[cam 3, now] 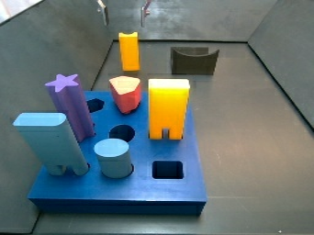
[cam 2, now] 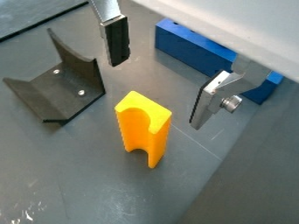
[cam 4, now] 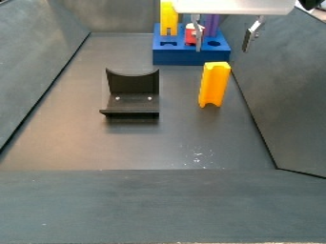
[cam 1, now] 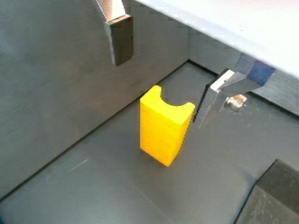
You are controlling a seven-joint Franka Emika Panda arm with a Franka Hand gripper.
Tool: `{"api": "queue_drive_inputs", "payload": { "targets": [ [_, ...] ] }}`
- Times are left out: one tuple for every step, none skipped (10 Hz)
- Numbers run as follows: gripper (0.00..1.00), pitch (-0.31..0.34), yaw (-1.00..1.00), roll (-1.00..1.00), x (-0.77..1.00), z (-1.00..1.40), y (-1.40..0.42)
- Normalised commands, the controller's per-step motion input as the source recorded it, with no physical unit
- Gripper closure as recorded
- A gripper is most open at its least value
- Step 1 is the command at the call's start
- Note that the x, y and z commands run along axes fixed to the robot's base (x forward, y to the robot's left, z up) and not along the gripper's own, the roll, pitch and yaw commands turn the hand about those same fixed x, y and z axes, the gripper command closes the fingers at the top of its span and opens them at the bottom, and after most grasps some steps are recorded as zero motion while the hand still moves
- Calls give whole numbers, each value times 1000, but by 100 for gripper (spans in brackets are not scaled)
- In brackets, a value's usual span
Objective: Pick up the arch object. Move up. Place the arch object on the fixture. Regrasp the arch object. Rotate the arch object. Move to above the board. Insert the arch object.
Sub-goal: Rotate the arch object.
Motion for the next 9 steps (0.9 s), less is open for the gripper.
{"api": "queue_drive_inputs", "payload": {
  "targets": [
    [0,11,146,-141,0,-1000,0],
    [0,-6,86,-139,15,-1000,1],
    [0,-24,60,-128,25,-1000,2],
    [0,-29,48,-123,27,-1000,2],
    [0,-38,35,-123,29,-909,-2],
    [0,-44,34,-130,31,-741,-7],
    [0,-44,33,-134,31,-614,-8],
    [0,-44,29,-137,33,-489,-6],
    [0,-41,26,-139,35,-370,-5]
  ]
}}
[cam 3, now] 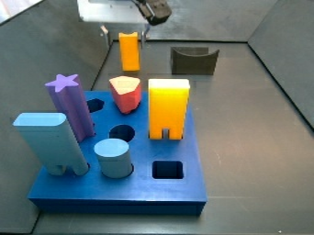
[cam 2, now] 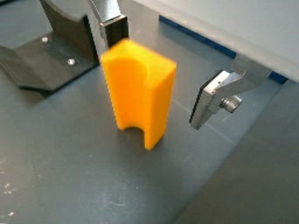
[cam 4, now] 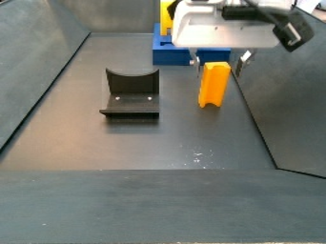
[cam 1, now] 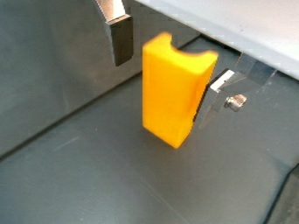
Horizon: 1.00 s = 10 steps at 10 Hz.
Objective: Pick up the arch object. Move up. Place the arch object on the fixture. Regrasp the arch object. Rotate the arch object. Move to above the board. Insert the arch object.
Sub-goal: Rotate the arch object, then move to above the board.
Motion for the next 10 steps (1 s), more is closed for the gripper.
{"api": "queue_drive_inputs", "payload": {
  "targets": [
    [0,-40,25,-144,42,-218,-2],
    [100,-36,29,-150,0,0,0],
    [100,87,566,-22,18,1000,-23],
    [100,97,529,-18,14,1000,-24],
    [100,98,391,-10,12,1000,-23],
    [100,87,256,-1,12,1000,-21],
    [100,79,169,9,12,1000,-20],
    [100,72,94,23,12,1000,-17],
    [100,68,64,34,13,1000,-15],
    [100,71,52,44,13,1000,-14]
  ]
}}
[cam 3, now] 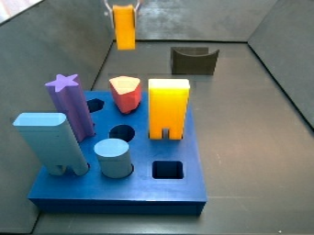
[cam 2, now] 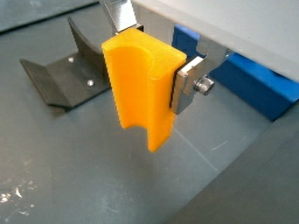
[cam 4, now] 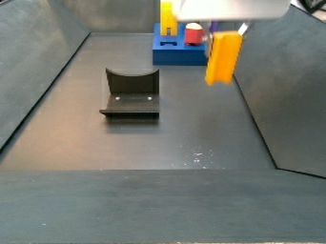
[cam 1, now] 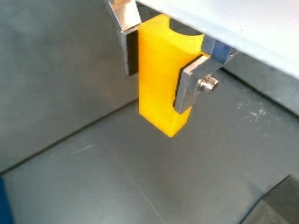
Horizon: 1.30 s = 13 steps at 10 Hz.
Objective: Pick up the arch object. Move up. Place the arch object on the fixture. Regrasp the arch object. Rotate the arch object. Move to above the board. Insert the arch object.
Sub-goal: Move to above the board.
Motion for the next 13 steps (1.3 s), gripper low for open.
{"api": "queue_drive_inputs", "payload": {
  "targets": [
    [100,75,46,57,13,1000,-13],
    [100,78,43,66,12,1000,-11],
    [100,77,41,74,10,1000,-10],
    [100,81,40,84,13,1000,-8],
    [100,86,41,91,14,1000,-8],
    [100,87,42,94,14,1000,-8],
    [100,84,43,102,11,824,-10],
    [100,83,43,105,8,719,-10],
    [100,80,44,110,6,512,-10],
    [100,78,44,114,6,359,-12],
    [100,199,-681,89,301,371,-1000],
    [100,203,-633,84,305,336,-1000],
    [100,215,-424,34,318,349,-1000]
  ]
}}
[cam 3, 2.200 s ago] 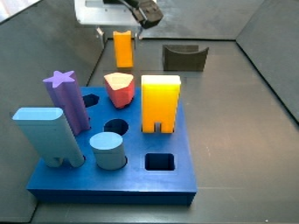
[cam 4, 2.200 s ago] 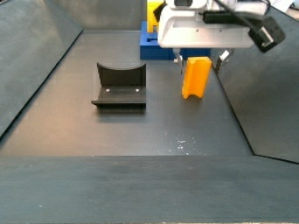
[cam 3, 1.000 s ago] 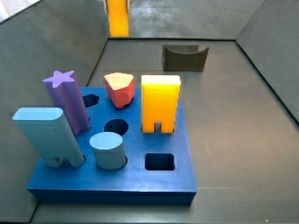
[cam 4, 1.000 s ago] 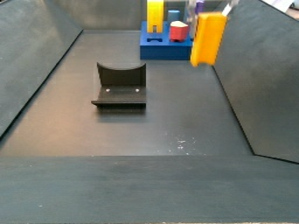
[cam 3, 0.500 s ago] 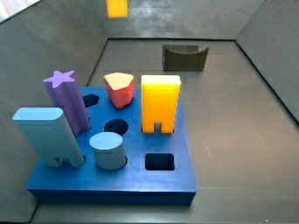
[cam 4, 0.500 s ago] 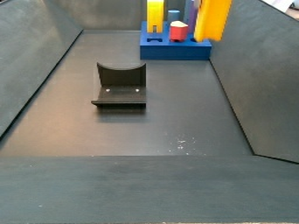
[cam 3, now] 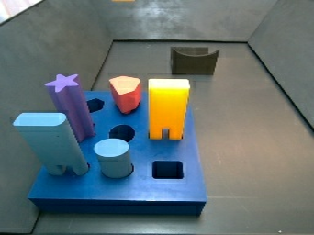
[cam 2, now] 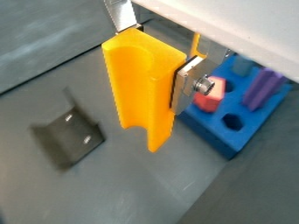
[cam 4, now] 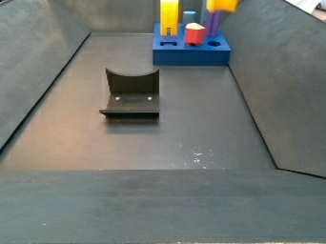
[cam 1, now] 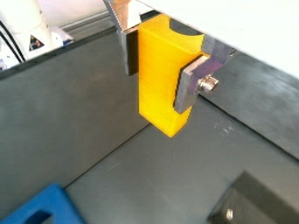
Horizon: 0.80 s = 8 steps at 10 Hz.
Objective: Pick up the arch object. Move up. Place the arch object on the fixture. Regrasp the arch object. Rotate the arch object. Move to above the board. Insert the arch object.
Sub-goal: Move to above the board.
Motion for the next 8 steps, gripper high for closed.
{"api": "queue_drive_inputs", "payload": {
  "targets": [
    [100,185,-207,-39,332,346,-1000],
    [100,166,-108,-34,337,343,-1000],
    [100,157,-59,-15,343,346,-1000],
    [100,136,-21,-17,360,347,-1000],
    [100,127,-10,-11,363,348,-1000],
    [100,135,1,-4,384,349,-1000],
    [100,134,3,4,392,335,-944],
    [100,138,4,17,295,238,-673]
  ]
}}
